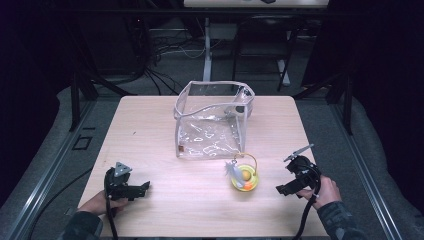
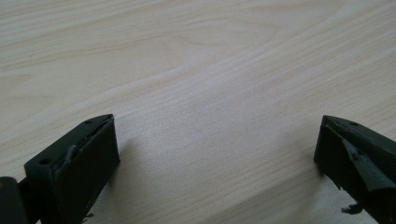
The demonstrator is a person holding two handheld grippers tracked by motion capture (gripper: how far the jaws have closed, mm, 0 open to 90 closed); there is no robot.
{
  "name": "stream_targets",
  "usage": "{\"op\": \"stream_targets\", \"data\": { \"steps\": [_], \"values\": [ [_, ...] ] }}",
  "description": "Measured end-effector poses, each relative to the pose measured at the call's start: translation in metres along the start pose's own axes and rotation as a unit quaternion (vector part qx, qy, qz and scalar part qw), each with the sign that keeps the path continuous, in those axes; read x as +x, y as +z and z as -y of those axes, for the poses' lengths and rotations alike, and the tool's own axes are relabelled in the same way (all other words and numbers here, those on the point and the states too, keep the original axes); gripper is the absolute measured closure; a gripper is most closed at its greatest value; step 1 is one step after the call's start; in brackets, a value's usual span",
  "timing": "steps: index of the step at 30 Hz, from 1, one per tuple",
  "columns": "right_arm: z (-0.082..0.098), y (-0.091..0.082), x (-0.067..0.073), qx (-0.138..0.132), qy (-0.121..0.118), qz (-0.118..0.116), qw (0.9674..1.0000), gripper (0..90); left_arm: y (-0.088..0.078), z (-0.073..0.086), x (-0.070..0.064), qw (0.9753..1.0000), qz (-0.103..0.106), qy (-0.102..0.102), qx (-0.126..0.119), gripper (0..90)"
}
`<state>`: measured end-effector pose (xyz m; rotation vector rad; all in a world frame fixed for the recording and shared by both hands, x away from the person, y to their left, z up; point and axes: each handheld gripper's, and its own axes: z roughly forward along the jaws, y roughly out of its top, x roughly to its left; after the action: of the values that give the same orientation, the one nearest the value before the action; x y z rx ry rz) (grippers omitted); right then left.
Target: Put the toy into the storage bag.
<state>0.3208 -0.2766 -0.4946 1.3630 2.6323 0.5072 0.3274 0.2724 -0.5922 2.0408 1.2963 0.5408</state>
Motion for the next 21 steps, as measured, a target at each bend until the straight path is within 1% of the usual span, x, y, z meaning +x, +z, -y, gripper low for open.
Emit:
{"op": "stream_targets", "data": {
  "steps": [1,2,3,4,5,6,7,8,10,11,12,14,15,16,17,18,19,20,21],
  "values": [
    [-0.001,-0.001,0.002,0.001,-0.008,0.003,1.0,6.5,0.0,0.0,0.0,1.0,0.0,0.0,0.0,0.0],
    [-0.003,-0.001,0.003,0.0,-0.011,-0.004,0.9999,5.6,0.0,0.0,0.0,1.0,0.0,0.0,0.0,0.0],
    [-0.004,-0.002,0.004,0.002,-0.017,-0.003,0.9998,5.2,0.0,0.0,0.0,1.0,-0.001,-0.001,0.0,0.0],
    [-0.006,-0.003,0.007,-0.007,-0.019,-0.005,0.9998,5.0,0.0,0.0,0.0,1.0,-0.001,0.0,0.0,0.0],
    [-0.008,-0.004,0.009,-0.005,-0.024,-0.005,0.9997,4.9,0.0,0.0,0.0,1.0,-0.001,-0.001,0.0,0.0],
    [-0.01,-0.006,0.01,0.0,-0.036,-0.005,0.9993,4.2,0.0,0.0,0.0,1.0,-0.001,-0.001,0.0,0.0],
    [-0.012,-0.008,0.012,-0.002,-0.039,-0.003,0.9992,4.0,0.0,0.0,0.0,1.0,-0.001,-0.001,0.0,0.0],
    [-0.014,-0.009,0.013,-0.007,-0.044,-0.007,0.999,3.6,0.0,0.0,0.0,1.0,-0.001,-0.001,0.0,0.0],
    [-0.02,-0.012,0.016,-0.003,-0.056,-0.002,0.9984,1.2,0.0,0.0,0.0,1.0,-0.001,-0.001,0.0,0.0],
    [-0.022,-0.013,0.017,-0.007,-0.058,-0.004,0.9983,0.0,0.0,0.0,0.0,1.0,-0.001,-0.001,0.0,0.0],
    [-0.026,-0.015,0.018,-0.004,-0.063,-0.006,0.998,0.0,0.0,0.0,0.0,1.0,-0.001,-0.001,0.0,0.0],
    [-0.031,-0.017,0.021,-0.012,-0.068,-0.006,0.9976,0.0,0.0,0.0,0.0,1.0,-0.001,-0.001,0.0,0.0],
    [-0.034,-0.019,0.024,-0.015,-0.071,-0.012,0.9973,0.0,0.0,0.0,0.0,1.0,-0.001,-0.001,0.0,0.0],
    [-0.037,-0.021,0.025,-0.016,-0.078,-0.011,0.9968,0.0,0.0,0.0,0.0,1.0,-0.001,-0.001,0.0,0.0],
    [-0.04,-0.022,0.027,-0.015,-0.084,-0.016,0.9962,0.0,0.0,0.0,0.0,1.0,-0.001,-0.001,0.0,0.0],
    [-0.043,-0.024,0.029,-0.018,-0.089,-0.013,0.9958,0.0,0.0,0.0,0.0,1.0,-0.001,-0.001,0.0,0.0],
    [-0.046,-0.025,0.031,-0.016,-0.094,-0.017,0.9953,0.0,0.0,0.0,0.0,1.0,-0.001,-0.001,0.0,0.0],
    [-0.048,-0.026,0.033,-0.02,-0.093,-0.022,0.9952,0.0,0.0,0.0,0.0,1.0,-0.001,-0.001,0.0,0.0],
    [-0.051,-0.028,0.034,-0.017,-0.099,-0.019,0.9948,0.0,0.0,0.0,0.0,1.0,-0.001,-0.001,0.0,0.0]
  ]
}}
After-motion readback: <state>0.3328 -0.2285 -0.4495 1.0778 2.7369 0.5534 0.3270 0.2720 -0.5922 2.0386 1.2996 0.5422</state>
